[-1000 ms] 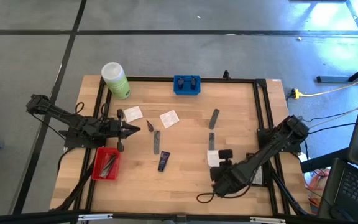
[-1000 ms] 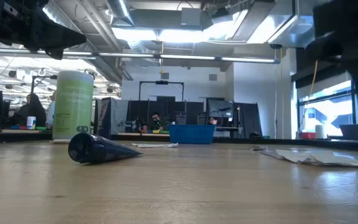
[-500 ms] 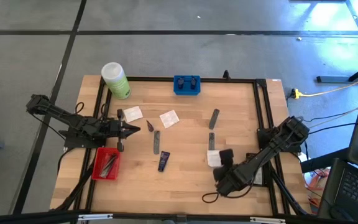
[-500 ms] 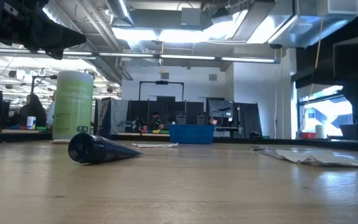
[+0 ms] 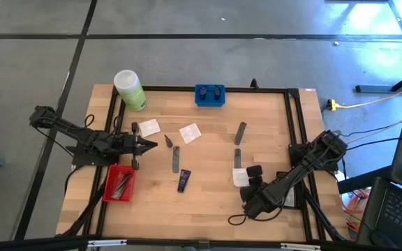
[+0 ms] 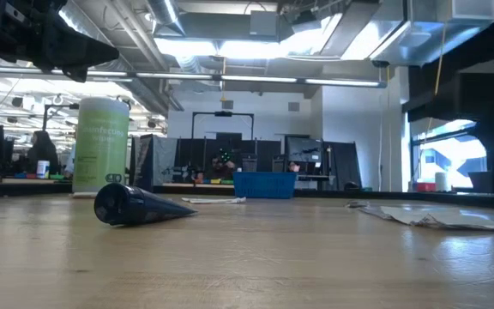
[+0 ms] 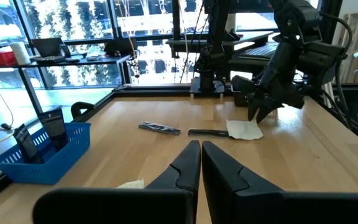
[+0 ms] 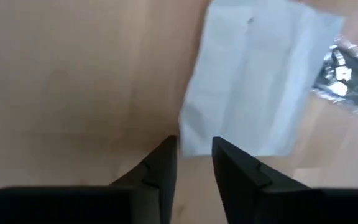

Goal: Pick & Place Travel size toiletries
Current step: Put the white bandage pad into the black basket

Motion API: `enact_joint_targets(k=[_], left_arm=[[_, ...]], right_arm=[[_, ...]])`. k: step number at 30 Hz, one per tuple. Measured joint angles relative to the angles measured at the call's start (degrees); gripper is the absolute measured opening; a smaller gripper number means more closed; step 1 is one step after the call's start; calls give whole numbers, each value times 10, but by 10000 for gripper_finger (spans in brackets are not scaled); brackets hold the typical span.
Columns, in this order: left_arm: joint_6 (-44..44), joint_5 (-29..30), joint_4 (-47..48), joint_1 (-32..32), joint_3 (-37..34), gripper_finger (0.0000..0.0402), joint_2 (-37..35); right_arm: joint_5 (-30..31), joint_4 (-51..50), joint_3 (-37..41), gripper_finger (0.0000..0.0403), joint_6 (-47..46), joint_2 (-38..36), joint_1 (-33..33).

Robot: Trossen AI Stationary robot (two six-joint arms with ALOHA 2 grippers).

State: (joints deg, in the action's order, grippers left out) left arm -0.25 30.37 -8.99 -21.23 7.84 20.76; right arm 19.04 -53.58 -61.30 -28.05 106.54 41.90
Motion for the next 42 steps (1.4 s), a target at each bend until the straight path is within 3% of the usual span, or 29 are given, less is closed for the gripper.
enact_joint_targets(k=[14,19,33,42], left_arm=[[0,0,0,0,0,11,0],[0,0,0,0,0,13,0],[0,0,0,0,0,12,0],[0,0,0,0,0,8,0]], right_arm=[[-5,14,-1,46,2,0,-23],[-24,16,-1,8,3,0,-28],[-36,20,-3,2,-1,-2,-28],[-36,-92,-67,1,-45,-2,-17]])
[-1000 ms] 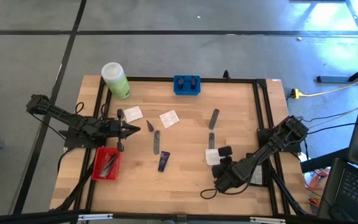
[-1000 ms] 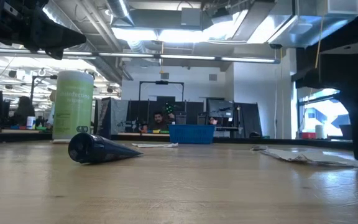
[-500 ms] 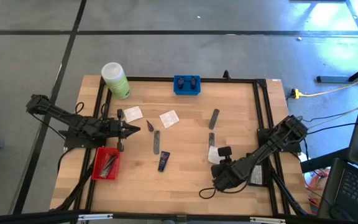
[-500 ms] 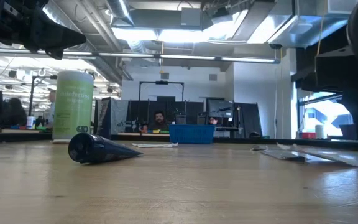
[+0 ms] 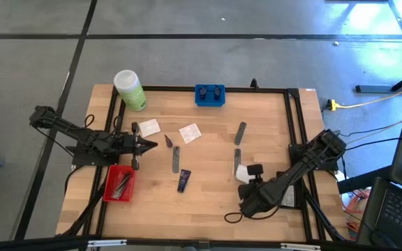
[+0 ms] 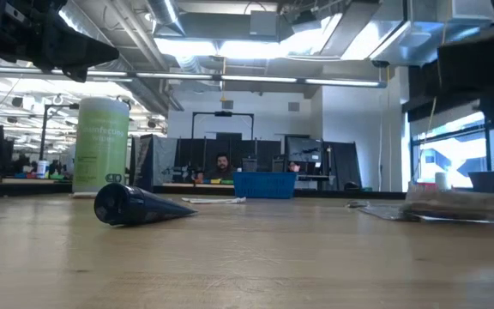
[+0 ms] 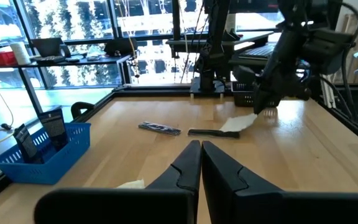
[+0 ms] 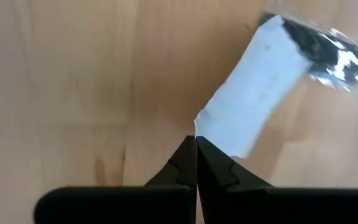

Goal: Pick & Place Travel size toiletries
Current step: Put the white bandage pad into the black basket

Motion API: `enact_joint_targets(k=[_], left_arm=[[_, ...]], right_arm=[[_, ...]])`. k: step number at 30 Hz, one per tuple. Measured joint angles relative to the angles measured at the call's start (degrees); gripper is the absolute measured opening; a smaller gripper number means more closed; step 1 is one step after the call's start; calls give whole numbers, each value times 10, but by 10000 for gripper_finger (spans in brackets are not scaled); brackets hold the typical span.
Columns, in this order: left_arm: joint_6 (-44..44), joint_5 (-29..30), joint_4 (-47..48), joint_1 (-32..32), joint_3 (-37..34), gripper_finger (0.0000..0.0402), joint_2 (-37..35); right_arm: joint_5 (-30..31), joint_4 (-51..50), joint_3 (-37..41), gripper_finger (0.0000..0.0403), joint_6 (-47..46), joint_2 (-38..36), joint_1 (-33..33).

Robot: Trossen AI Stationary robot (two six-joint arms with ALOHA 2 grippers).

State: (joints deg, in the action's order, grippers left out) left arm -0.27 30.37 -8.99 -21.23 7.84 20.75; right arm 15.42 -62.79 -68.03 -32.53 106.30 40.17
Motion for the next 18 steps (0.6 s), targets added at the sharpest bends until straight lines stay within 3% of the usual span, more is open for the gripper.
enact_joint_targets(k=[9,18], left_arm=[[0,0,0,0,0,13,0],[0,0,0,0,0,9,0]], right_arm=[[-45,-150,-75,0,-119,0,9],[-88,-247,-88,0,-176,0,23]])
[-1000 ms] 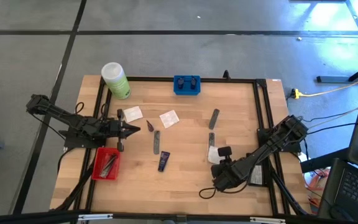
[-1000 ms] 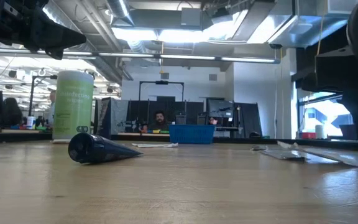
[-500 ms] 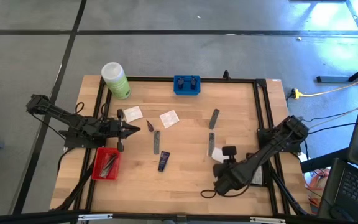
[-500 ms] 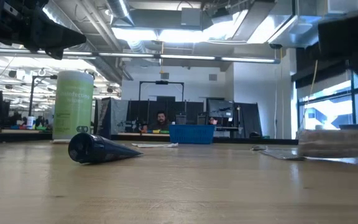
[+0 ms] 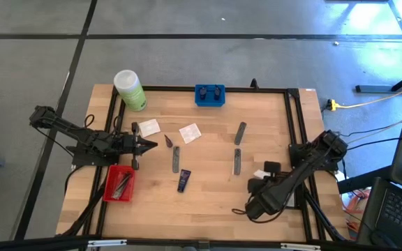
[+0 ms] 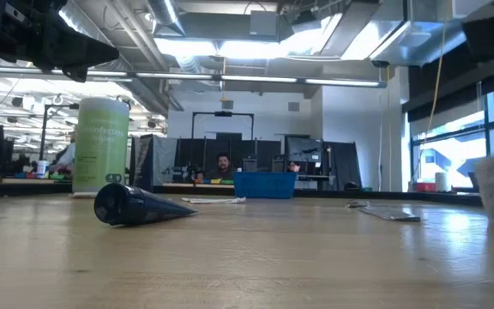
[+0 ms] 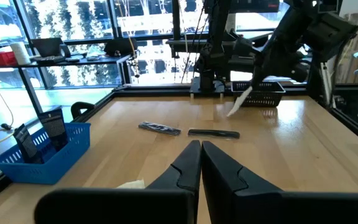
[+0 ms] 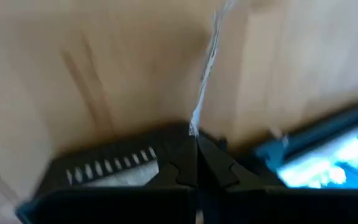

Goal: Pick & Place Travel size toiletries
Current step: Put the white bandage pad into the black basket

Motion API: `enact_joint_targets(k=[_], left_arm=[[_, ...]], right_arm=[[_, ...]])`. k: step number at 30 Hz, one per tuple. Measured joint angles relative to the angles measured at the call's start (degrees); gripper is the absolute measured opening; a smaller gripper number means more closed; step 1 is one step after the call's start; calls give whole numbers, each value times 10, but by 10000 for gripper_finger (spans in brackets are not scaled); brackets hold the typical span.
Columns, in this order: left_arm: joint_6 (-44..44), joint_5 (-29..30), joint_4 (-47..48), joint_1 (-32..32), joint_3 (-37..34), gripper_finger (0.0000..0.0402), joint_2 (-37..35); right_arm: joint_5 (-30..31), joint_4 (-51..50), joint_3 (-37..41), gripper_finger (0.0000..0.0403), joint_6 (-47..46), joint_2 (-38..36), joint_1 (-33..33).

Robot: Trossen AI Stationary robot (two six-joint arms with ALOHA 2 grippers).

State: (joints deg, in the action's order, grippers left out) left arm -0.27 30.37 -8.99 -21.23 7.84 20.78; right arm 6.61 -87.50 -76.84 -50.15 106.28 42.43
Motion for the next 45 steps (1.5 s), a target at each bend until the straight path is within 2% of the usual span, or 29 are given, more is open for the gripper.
enact_joint_targets(k=[2,8,23,37,45], left_arm=[[0,0,0,0,0,11,0],[0,0,0,0,0,11,0],[0,0,0,0,0,11,0],[0,0,0,0,0,12,0],[0,0,0,0,0,9,0]], right_arm=[[-10,-27,0,0,-19,0,6],[-32,-26,0,0,-49,-5,26],[-28,-25,0,0,-171,-54,68],[-52,-25,0,0,-337,-172,120],[-90,-25,0,0,-435,-175,170]])
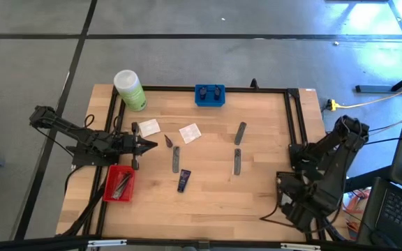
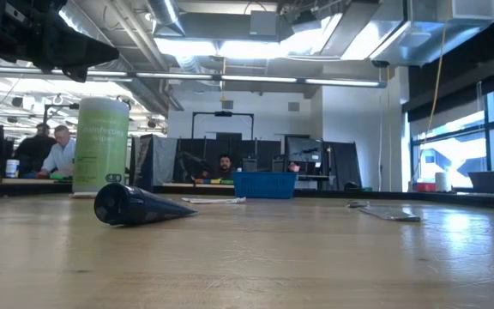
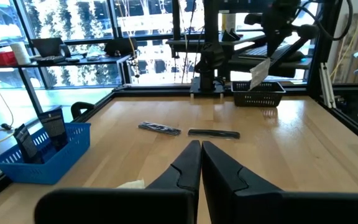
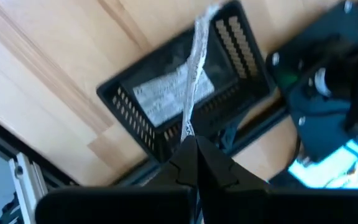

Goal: Pick & Place Travel size toiletries
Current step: Put the white bandage pad into the black basket

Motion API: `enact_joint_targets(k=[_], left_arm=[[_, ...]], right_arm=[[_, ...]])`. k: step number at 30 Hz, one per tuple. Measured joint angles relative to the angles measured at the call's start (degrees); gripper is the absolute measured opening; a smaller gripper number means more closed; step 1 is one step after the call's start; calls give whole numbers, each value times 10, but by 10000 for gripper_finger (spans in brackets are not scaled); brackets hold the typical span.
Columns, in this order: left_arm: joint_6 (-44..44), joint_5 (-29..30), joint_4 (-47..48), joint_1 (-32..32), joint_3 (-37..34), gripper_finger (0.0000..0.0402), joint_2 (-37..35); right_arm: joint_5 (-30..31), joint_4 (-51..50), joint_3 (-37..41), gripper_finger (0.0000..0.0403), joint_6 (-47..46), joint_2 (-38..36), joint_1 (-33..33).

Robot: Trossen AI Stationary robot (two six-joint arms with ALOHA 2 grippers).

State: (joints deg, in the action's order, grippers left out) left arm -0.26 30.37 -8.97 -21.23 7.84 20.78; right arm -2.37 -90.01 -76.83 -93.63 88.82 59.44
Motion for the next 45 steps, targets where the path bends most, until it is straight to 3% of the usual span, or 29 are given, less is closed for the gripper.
enact_joint_targets(k=[10,19,28,33,45], left_arm=[[0,0,0,0,0,11,0],[0,0,0,0,0,11,0],[0,0,0,0,0,9,0],[0,0,0,0,0,10,0],[0,0,0,0,0,8,0]], right_arm=[[-45,20,52,0,-138,5,53],[-5,44,102,0,-109,5,43],[-17,32,166,0,-92,6,29],[-16,-2,171,0,-90,5,29],[30,27,171,0,-116,2,27]])
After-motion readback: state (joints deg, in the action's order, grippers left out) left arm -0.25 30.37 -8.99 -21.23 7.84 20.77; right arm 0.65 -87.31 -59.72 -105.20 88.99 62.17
